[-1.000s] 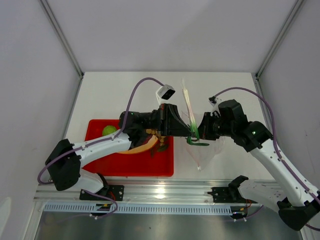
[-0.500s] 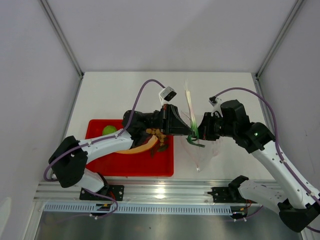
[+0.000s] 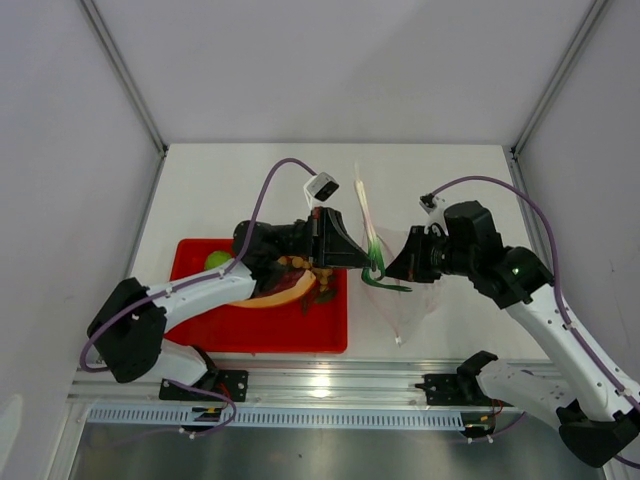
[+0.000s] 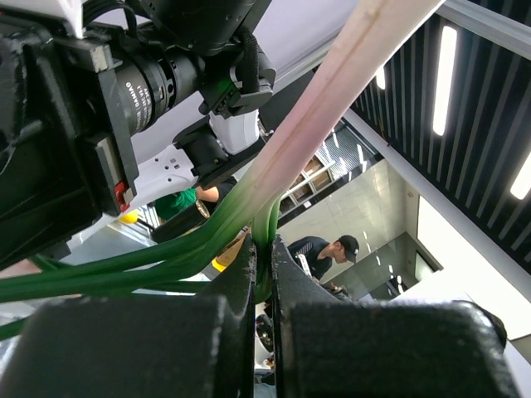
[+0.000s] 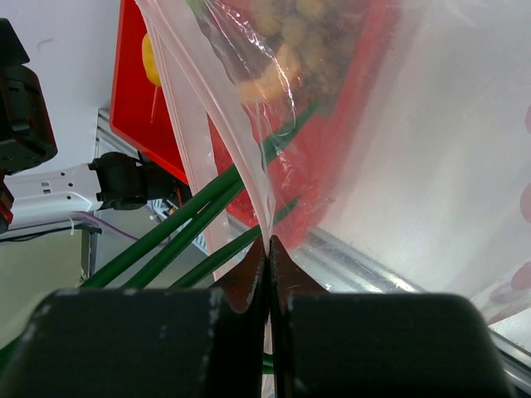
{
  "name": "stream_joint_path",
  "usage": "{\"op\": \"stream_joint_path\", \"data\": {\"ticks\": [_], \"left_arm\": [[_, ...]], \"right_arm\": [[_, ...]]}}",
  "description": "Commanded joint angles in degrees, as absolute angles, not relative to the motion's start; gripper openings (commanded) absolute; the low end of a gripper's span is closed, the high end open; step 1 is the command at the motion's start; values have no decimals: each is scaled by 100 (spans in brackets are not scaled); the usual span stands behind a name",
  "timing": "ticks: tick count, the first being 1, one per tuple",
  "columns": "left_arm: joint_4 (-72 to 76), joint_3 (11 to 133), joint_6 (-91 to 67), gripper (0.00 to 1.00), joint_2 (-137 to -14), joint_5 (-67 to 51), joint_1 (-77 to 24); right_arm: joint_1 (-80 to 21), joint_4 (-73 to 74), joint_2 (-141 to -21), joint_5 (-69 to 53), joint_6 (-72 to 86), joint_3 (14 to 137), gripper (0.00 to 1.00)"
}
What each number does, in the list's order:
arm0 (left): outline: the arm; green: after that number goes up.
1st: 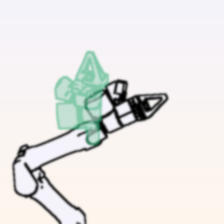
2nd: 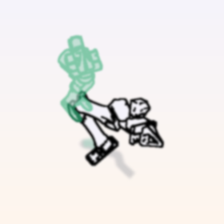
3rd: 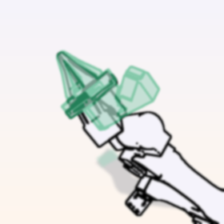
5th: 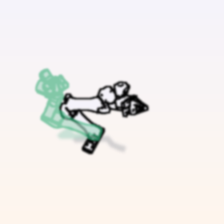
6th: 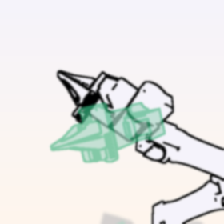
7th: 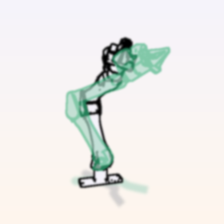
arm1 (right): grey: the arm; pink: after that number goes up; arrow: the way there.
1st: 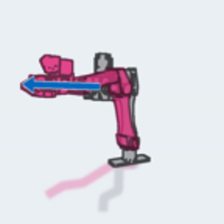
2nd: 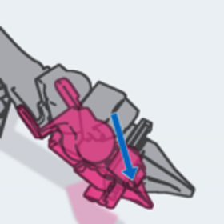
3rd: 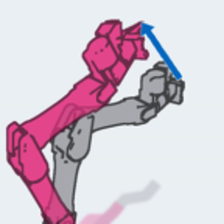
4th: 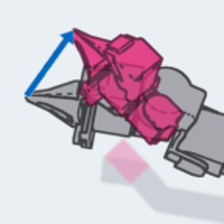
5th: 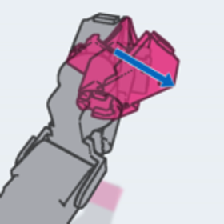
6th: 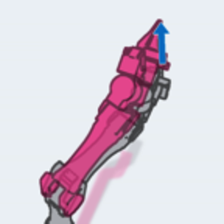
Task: Place the food in the zip-top bag and seal the zipper
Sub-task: Place the fake vegetable in the zipper food storage bag.
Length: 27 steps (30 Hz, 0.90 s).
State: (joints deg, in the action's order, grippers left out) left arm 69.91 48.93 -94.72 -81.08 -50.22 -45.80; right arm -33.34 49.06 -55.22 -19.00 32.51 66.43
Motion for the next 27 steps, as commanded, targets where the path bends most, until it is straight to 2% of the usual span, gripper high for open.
{"op": "stream_joint_path", "data": {"ticks": [1, 27], "left_arm": [[9264, 4790, -9650, 1, -7822, -5133, -4430], [9255, 4245, -9861, 1, -7348, -5537, -3797]], "right_arm": [[-3296, 4887, -5370, -2030, 3146, 6653, 0], [-3261, 5080, -5124, -2206, 3138, 6715, 0]]}}
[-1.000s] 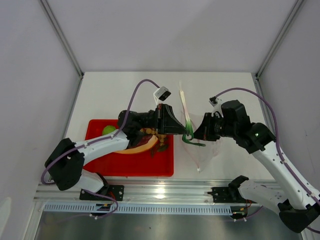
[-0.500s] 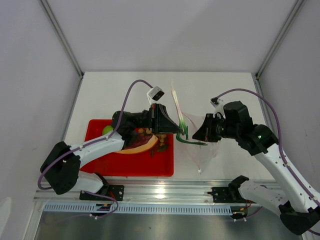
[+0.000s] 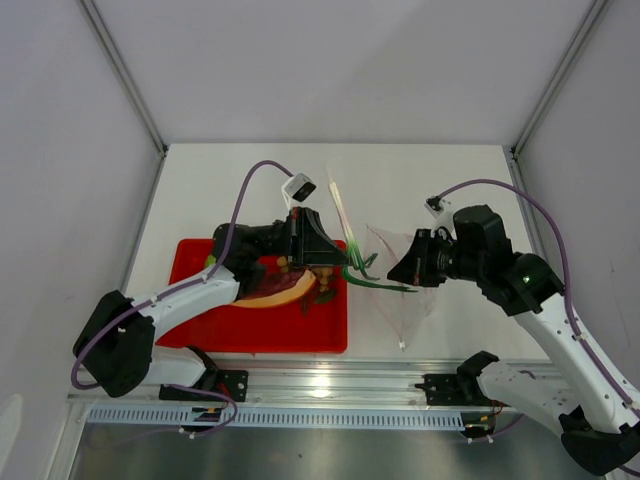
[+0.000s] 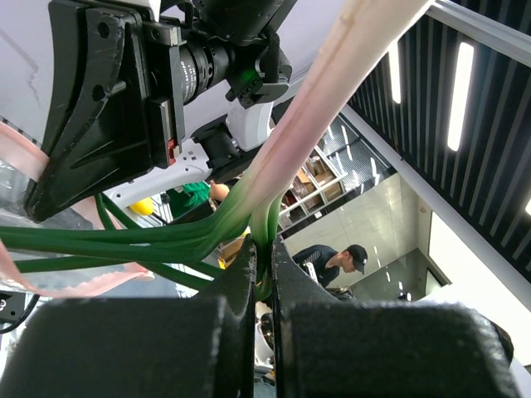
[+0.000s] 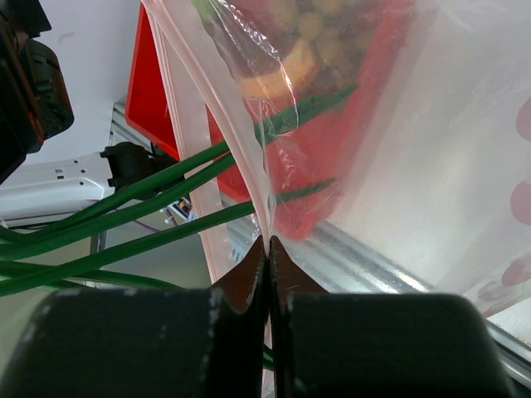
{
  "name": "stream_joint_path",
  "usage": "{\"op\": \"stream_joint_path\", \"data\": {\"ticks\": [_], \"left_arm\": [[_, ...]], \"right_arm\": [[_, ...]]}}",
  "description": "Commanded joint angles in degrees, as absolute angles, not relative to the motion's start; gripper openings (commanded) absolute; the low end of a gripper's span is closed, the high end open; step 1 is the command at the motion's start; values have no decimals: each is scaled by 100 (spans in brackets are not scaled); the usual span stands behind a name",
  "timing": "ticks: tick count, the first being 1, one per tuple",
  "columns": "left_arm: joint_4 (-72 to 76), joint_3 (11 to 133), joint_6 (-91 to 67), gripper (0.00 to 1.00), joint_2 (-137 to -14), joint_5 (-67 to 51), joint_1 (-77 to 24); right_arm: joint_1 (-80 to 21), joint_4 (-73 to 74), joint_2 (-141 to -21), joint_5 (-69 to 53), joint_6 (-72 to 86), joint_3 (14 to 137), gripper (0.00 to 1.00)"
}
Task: Place the food in the zip-top bag and seal the zipper
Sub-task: Place the fake vegetable in the zipper food storage bag.
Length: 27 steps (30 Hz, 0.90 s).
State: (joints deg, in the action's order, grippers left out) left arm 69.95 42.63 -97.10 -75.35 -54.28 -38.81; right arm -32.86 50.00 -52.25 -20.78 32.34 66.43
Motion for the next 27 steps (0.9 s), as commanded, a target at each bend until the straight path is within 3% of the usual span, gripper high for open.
{"op": "stream_joint_path", "data": {"ticks": [1, 27], "left_arm": [[9264, 4236, -9861, 0, -7339, -5555, -3788], [9264, 4017, -9914, 1, -7198, -5853, -3472]], "right_arm": [[-3252, 5089, -5115, -2206, 3129, 6706, 0], [-3164, 5124, -5062, -2382, 3146, 6812, 0]]}}
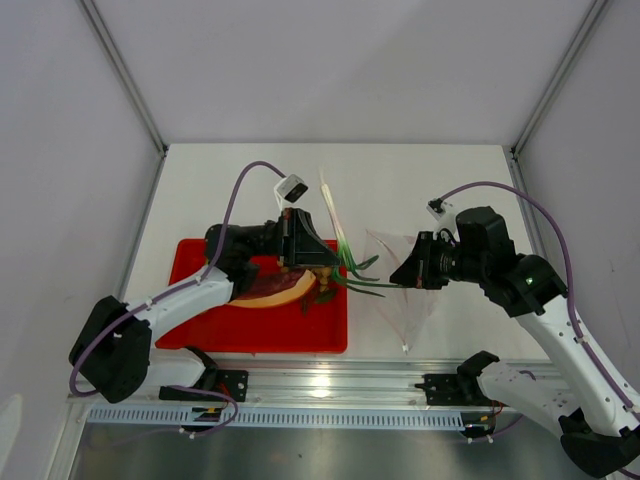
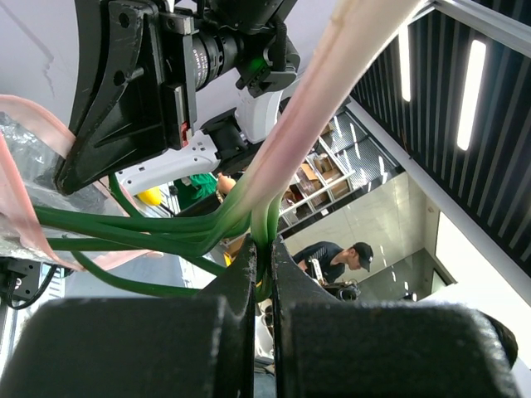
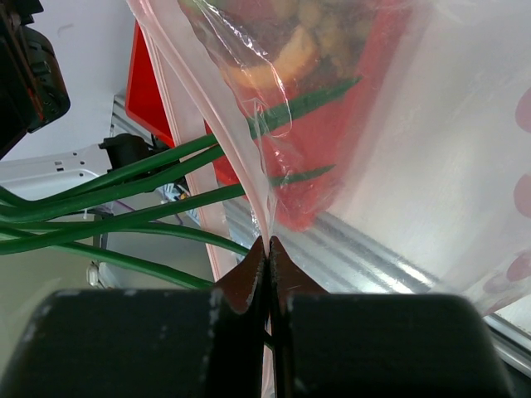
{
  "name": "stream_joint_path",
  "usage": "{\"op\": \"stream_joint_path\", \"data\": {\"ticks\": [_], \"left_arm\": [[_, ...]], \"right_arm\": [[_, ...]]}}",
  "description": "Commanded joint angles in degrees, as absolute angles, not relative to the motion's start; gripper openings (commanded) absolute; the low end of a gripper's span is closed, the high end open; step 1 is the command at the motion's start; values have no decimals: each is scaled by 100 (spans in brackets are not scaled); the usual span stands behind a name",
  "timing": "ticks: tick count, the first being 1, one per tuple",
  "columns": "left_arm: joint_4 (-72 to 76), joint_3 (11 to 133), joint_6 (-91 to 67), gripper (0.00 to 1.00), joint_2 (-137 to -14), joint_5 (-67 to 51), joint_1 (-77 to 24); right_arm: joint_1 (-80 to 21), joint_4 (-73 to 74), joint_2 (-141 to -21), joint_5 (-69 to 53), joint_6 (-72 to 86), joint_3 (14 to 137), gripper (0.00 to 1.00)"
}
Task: Place the food in the zip-top bag and seal the zipper
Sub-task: Place the fake vegetable in the zipper food storage bag.
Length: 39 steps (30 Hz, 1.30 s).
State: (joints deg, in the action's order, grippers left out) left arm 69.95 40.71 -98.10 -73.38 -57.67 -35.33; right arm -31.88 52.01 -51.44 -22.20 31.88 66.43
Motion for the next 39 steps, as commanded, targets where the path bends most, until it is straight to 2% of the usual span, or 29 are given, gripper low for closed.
{"op": "stream_joint_path", "data": {"ticks": [1, 22, 32, 39], "left_arm": [[9264, 4025, -9914, 1, -7207, -5862, -3472], [9264, 3770, -9984, 1, -6961, -6064, -3147], [9246, 3788, -9668, 1, -6987, -5933, -3357], [8026, 3885, -8615, 1, -6873, -5608, -3823]], "right_arm": [[-3164, 5098, -5062, -2425, 3155, 6820, 0], [-2892, 5203, -5115, -2645, 3050, 6961, 0], [-2900, 4958, -5133, -2839, 3199, 6829, 0], [-3058, 4825, -5150, -2717, 3305, 6733, 0]]}}
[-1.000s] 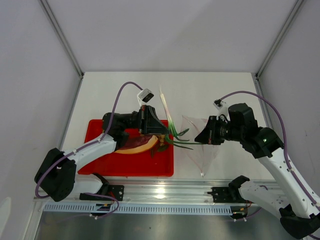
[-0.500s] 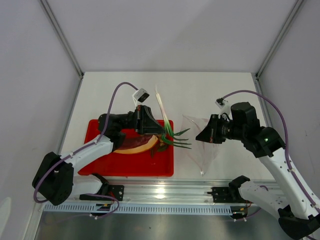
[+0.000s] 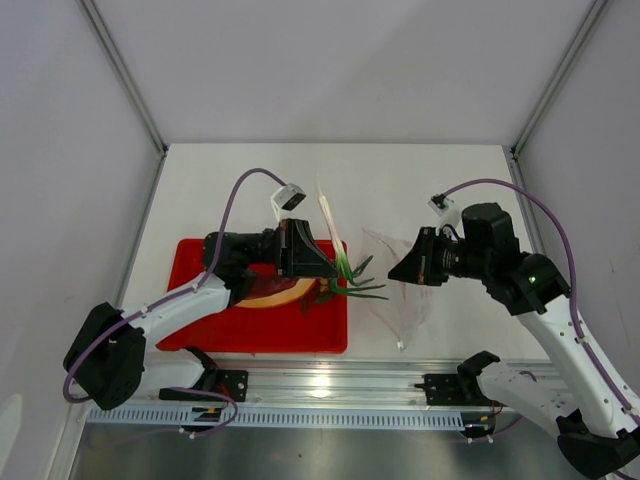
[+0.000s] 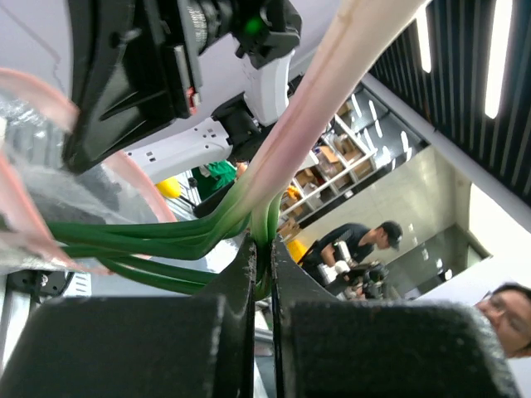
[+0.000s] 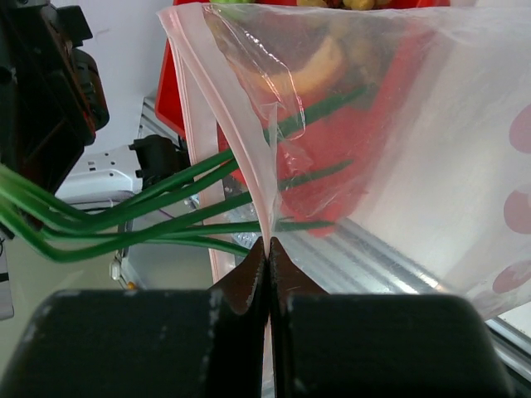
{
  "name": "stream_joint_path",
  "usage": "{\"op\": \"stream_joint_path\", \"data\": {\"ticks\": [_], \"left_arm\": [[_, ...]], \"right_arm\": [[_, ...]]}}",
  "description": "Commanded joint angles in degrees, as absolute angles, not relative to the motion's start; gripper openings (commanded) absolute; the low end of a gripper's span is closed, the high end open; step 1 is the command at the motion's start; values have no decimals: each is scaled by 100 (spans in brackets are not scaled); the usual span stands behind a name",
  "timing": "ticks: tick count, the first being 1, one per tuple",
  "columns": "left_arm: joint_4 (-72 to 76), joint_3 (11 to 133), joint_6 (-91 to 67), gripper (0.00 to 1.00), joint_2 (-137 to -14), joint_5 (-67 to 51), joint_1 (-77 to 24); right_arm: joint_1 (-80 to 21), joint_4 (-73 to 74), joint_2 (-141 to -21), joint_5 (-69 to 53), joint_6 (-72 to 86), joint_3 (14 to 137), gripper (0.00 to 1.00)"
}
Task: Place the food in the zip-top bag and seal the zipper
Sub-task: Place the fake vegetable in the zipper food storage bag.
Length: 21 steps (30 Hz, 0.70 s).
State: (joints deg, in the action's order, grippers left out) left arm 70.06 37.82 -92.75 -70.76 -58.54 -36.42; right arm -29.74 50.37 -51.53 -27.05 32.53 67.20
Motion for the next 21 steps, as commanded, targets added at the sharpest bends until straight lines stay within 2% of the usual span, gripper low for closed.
{"op": "stream_joint_path", "data": {"ticks": [1, 4, 9, 17, 21], "left_arm": [[7807, 3954, -8344, 1, -6795, -5538, -3884], [6788, 4086, -7616, 1, -6575, -5169, -4130], [3888, 4560, -5795, 1, -5933, -4275, -4745], [3252, 4526, -4843, 1, -6011, -3403, -5150], [3366, 4500, -4685, 1, -6292, -3331, -5247]], "right_arm": [[-3076, 4834, -5159, -2690, 3296, 6715, 0], [-3085, 4808, -5115, -2646, 3313, 6627, 0], [-3085, 4703, -5106, -2619, 3436, 6609, 0], [-3199, 4421, -5062, -2681, 3753, 6609, 0], [-3226, 4403, -5010, -2689, 3814, 6609, 0]]}}
